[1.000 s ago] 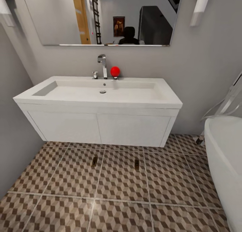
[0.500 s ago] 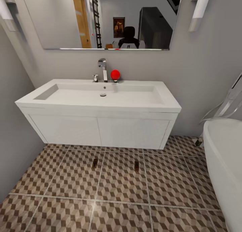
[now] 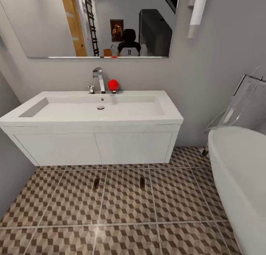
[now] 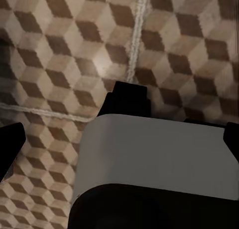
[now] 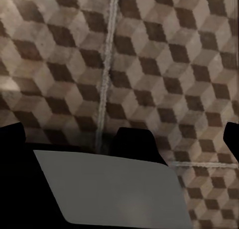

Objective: Take the four mousetraps from the cabinet in the bathroom and place them on the bathroom floor. Make sure all four end up on the same floor surface, and ensure that at least two of them are either under or directly next to the same bathroom sink.

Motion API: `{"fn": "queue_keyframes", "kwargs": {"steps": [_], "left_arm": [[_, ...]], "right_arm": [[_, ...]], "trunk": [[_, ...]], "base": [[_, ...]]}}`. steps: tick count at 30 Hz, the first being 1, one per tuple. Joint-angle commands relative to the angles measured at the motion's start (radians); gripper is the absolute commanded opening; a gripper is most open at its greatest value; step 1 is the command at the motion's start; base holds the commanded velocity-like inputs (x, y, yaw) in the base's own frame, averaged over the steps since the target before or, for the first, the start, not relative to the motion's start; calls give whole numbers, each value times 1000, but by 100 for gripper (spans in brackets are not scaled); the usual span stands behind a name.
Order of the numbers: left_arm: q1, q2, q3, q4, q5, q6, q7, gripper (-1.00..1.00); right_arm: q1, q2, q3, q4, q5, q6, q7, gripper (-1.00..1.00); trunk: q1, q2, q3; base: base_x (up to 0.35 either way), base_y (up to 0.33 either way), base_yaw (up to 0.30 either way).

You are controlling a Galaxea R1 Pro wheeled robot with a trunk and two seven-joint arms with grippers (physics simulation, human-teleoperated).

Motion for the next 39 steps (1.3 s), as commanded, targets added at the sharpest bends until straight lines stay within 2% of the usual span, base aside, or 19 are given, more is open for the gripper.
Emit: {"fn": "queue_keyframes", "kwargs": {"steps": [1,20,39], "left_arm": [[-1,0,-9,1,7,2,2,100],[-1,0,-8,1,7,2,2,100],[-1,-3,-10,1,7,2,3,100]], "right_arm": [[-1,0,-9,3,8,-5,-5,100],[-1,0,-9,3,8,-5,-5,100],[-1,-1,-9,4,9,-3,-6,100]], "trunk": [[0,0,-1],[0,0,-1],[0,0,-1]], "base": [[0,0,-296],[0,0,-288],[0,0,-38]]}}
